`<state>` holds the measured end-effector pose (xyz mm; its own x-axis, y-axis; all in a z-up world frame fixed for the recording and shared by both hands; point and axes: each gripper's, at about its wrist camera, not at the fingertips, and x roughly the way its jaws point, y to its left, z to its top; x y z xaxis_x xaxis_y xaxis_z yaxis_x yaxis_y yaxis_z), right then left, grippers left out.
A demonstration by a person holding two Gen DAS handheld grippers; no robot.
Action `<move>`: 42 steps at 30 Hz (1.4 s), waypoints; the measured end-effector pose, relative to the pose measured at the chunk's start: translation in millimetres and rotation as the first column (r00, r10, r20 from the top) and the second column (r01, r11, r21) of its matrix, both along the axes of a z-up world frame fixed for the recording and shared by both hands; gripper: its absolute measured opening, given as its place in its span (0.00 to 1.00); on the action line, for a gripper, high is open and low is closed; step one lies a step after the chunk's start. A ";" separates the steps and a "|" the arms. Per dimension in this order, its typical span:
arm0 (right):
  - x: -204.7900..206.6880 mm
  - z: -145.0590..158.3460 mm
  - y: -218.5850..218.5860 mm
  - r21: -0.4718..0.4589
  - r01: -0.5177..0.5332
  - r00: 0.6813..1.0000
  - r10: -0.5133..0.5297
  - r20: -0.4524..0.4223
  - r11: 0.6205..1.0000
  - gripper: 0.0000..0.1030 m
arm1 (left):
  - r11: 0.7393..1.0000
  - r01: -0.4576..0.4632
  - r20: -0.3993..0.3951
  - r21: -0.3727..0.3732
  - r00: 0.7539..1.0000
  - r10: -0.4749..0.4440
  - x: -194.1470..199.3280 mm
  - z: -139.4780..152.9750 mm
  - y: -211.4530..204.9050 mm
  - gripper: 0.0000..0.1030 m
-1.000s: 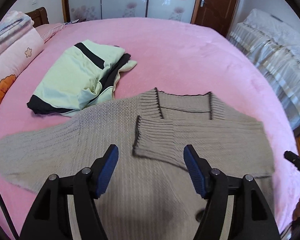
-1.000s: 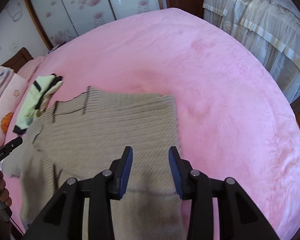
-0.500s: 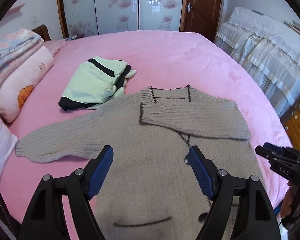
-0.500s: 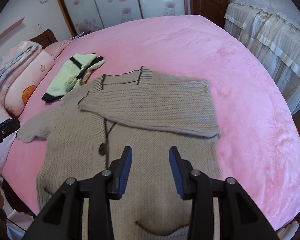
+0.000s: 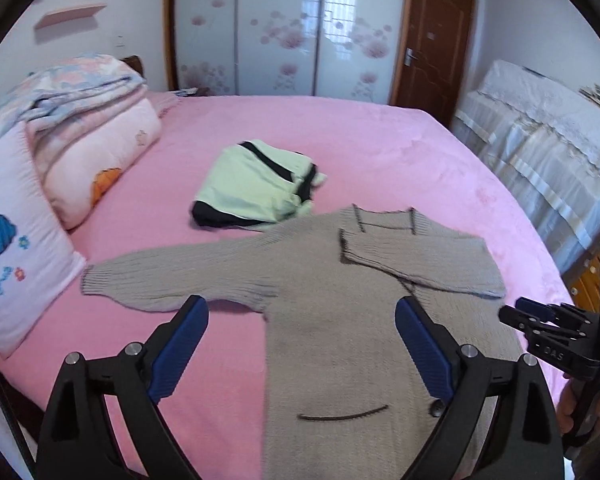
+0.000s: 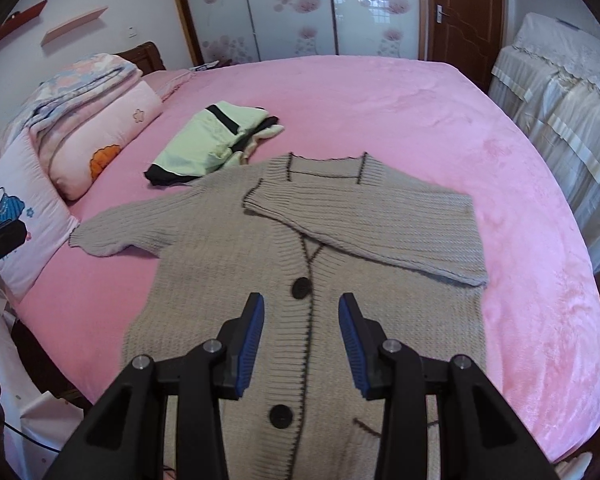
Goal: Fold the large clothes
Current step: 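Move the left tool to the other outstretched sleeve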
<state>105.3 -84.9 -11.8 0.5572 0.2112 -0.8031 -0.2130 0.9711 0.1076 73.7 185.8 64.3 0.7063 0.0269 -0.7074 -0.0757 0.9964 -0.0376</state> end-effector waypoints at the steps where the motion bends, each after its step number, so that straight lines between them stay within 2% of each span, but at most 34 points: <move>1: 0.1 1.9 5.0 0.001 -0.009 1.000 0.009 0.002 1.000 0.38 | 0.999 -0.029 0.009 0.024 1.000 0.028 -2.3 2.4 6.5 0.91; 4: 0.9 9.3 24.6 0.002 -0.045 0.999 0.045 0.015 0.999 0.38 | 0.991 -0.097 0.058 0.088 0.994 0.092 -12.4 10.9 28.5 0.91; 10: 7.7 24.3 67.6 0.007 -0.117 0.992 0.116 0.046 0.993 0.39 | 0.969 -0.238 0.129 0.059 0.965 0.229 -19.6 22.2 84.4 0.91; 13: 14.6 33.0 90.7 -0.005 -0.151 0.986 0.151 0.069 0.989 0.39 | 0.961 -0.273 0.099 0.041 0.958 0.268 -8.3 16.8 115.2 0.91; 16: 23.9 42.1 114.6 -0.011 -0.180 0.979 0.180 0.095 0.984 0.39 | 0.960 -0.277 0.033 0.033 0.961 0.276 1.4 6.3 141.2 0.91; 20: 40.8 48.0 147.3 -0.019 -0.208 0.969 0.209 0.134 0.978 0.39 | 0.956 -0.294 -0.050 0.014 0.954 0.294 22.2 -18.9 181.4 0.92; 22: 49.9 44.4 160.5 -0.021 -0.211 0.967 0.211 0.144 0.977 0.42 | 0.952 -0.306 -0.078 -0.014 0.950 0.304 33.6 -36.3 202.4 1.00; 24: 61.1 33.4 173.9 -0.014 -0.214 0.966 0.214 0.148 0.977 0.47 | 0.931 -0.365 -0.116 -0.013 0.925 0.361 48.7 -59.9 227.0 1.00; 30: 95.2 -22.5 206.5 0.000 -0.220 0.973 0.219 0.078 0.976 0.48 | 0.905 -0.420 -0.249 -0.065 0.885 0.393 93.2 -129.8 278.5 1.00; 33: 109.3 -47.8 216.6 -0.005 -0.214 0.976 0.214 0.047 0.977 0.48 | 0.887 -0.452 -0.291 -0.093 0.864 0.410 107.7 -160.3 293.8 1.00; 39: 140.4 -93.9 231.2 -0.008 -0.186 0.982 0.186 -0.021 0.982 0.48 | 0.883 -0.465 -0.361 -0.059 0.835 0.415 132.9 -220.2 309.7 1.00; 42: 151.1 -111.4 241.9 -0.023 -0.188 0.981 0.187 -0.043 0.982 0.48 | 0.888 -0.453 -0.412 -0.073 0.825 0.387 144.2 -248.1 320.3 1.00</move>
<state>256.4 157.0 -123.2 0.4766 0.2872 -0.8309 -0.3876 0.9169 0.0946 218.0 506.1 -183.8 0.3311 0.1229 -0.9356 -0.5269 0.8466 -0.0753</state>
